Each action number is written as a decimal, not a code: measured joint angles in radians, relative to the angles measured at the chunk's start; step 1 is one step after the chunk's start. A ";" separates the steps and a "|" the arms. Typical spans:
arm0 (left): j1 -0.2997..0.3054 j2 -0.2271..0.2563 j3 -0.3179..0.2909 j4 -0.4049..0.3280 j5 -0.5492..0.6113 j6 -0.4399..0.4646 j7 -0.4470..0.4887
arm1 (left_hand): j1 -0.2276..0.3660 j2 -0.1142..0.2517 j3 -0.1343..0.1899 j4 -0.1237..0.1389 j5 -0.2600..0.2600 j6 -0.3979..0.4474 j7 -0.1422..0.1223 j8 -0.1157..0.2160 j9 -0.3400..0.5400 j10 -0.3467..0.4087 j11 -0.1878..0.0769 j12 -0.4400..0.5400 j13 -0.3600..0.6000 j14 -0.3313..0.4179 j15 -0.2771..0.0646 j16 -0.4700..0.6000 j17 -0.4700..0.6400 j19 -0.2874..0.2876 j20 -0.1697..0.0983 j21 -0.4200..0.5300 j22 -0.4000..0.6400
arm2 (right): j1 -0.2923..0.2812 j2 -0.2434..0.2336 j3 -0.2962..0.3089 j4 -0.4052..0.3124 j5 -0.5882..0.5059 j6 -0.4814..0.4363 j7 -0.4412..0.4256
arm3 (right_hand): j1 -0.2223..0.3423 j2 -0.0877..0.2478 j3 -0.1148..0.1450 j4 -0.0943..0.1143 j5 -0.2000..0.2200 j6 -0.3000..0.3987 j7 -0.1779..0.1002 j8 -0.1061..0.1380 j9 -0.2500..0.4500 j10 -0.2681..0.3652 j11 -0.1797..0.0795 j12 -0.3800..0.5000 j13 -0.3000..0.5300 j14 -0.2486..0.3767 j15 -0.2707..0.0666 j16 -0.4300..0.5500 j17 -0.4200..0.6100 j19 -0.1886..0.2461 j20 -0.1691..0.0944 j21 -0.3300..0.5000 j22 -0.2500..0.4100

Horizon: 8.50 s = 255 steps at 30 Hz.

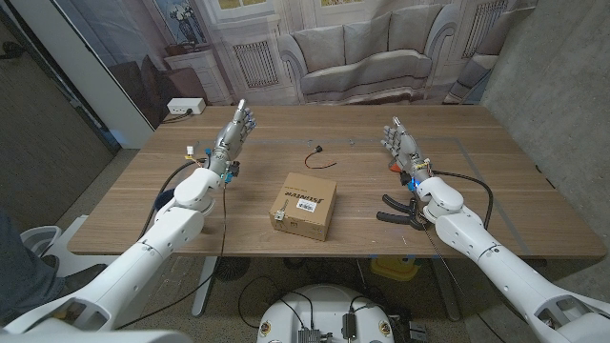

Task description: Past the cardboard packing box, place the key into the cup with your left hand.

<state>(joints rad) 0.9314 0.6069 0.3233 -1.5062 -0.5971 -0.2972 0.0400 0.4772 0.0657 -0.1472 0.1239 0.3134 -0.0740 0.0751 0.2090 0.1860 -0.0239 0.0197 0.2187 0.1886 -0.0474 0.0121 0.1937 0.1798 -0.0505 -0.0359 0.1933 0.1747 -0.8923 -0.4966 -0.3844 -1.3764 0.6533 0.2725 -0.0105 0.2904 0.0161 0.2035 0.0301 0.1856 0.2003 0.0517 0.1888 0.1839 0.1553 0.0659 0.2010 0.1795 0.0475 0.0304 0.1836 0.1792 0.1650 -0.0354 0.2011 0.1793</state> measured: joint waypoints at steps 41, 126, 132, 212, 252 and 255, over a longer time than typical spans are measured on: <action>0.128 0.127 -0.087 -0.177 0.051 0.027 0.057 | 0.070 0.017 0.016 -0.033 0.001 0.029 -0.007 0.007 0.000 0.036 -0.004 0.000 0.000 0.033 -0.012 0.000 0.000 0.016 0.006 0.008 0.000 | 0.019 0.004 0.002 0.008 0.012 -0.004 0.015 | 0.000 0.000 0.000 0.000 0.000 0.005 0.005 0.000 0.000 0.005 0.006 0.008 0.000 0.011 0.000 0.000 0.000 0.007 -0.004 0.000 0.000; 0.862 -0.208 -0.452 -0.567 1.118 -0.242 0.529 | 0.292 0.037 0.059 -0.150 0.021 0.253 -0.124 0.039 0.003 0.193 -0.100 0.016 0.000 0.177 -0.048 0.007 -0.003 0.091 0.056 0.013 0.000 | -0.273 -0.068 0.063 -0.352 -0.032 0.010 -0.183 | 0.000 0.013 -0.006 -0.011 0.000 0.016 0.005 0.004 0.000 0.011 0.011 0.008 0.000 0.014 0.003 0.000 0.000 0.007 -0.004 0.000 0.000; 0.901 -0.239 -0.442 -0.590 1.242 -0.194 0.616 | 0.365 0.032 0.076 -0.194 0.028 0.313 -0.148 0.050 0.003 0.209 -0.116 0.010 0.000 0.182 -0.054 0.000 -0.003 0.100 0.050 0.013 0.000 | -0.272 -0.066 0.063 -0.347 -0.027 0.010 -0.176 | 0.000 0.013 -0.006 -0.011 0.000 0.016 0.005 0.003 0.000 0.011 0.011 0.008 0.000 0.014 0.003 0.000 0.000 0.007 -0.004 0.000 0.000; 0.786 0.100 0.225 -0.593 1.995 1.072 0.814 | 0.804 0.033 0.170 -0.271 -0.028 0.743 -0.293 0.128 0.019 0.273 -0.227 -0.007 0.009 0.239 -0.050 -0.004 -0.001 0.114 0.050 0.011 0.005 | -0.214 -0.005 0.062 -0.220 0.105 0.103 0.000 | -0.016 0.016 -0.019 -0.015 0.000 0.027 -0.005 0.003 0.004 0.021 0.014 0.008 0.000 0.025 0.010 0.000 0.000 0.007 -0.004 0.000 0.000; 0.583 0.060 0.326 -0.411 1.733 0.942 1.059 | 0.804 0.033 0.160 -0.250 -0.059 0.771 -0.281 0.118 0.021 0.356 -0.233 0.001 0.009 0.302 -0.052 0.004 0.000 0.134 0.052 0.011 0.005 | -0.215 0.014 0.067 -0.183 0.128 0.118 0.015 | -0.023 0.015 -0.025 -0.014 0.000 0.027 -0.005 0.003 0.004 0.030 0.016 0.008 0.005 0.036 0.010 0.000 0.000 0.007 -0.004 0.000 0.000; 0.586 0.046 0.312 -0.402 1.735 0.909 1.064 | 0.804 0.033 0.160 -0.250 -0.062 0.793 -0.281 0.128 0.019 0.369 -0.235 0.001 0.009 0.314 -0.053 0.004 0.000 0.134 0.052 0.011 0.005 | -0.215 0.014 0.067 -0.183 0.129 0.118 0.016 | -0.023 0.015 -0.026 -0.014 0.000 0.027 -0.005 0.003 0.004 0.030 0.016 0.008 0.005 0.036 0.010 0.000 0.000 0.007 -0.004 0.000 0.000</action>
<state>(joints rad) 1.5175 0.6534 0.6355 -1.9081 1.1383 0.6118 1.1038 1.2809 0.0984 0.0124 -0.1264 0.2513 0.7187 -0.2063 0.3370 0.2052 0.3451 -0.2153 0.2199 0.1978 0.2662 -0.0410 0.1974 0.1793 0.0837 0.0158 0.2048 0.1792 -1.1071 -0.4823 -0.3172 -1.5592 0.7825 0.3903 0.0054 0.2676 0.0306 0.1780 0.0164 0.1856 0.2270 0.0463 0.1916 0.1883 0.1856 0.0821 0.2087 0.1841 0.0831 0.0409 0.1835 0.1788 0.1721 -0.0390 0.2010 0.1788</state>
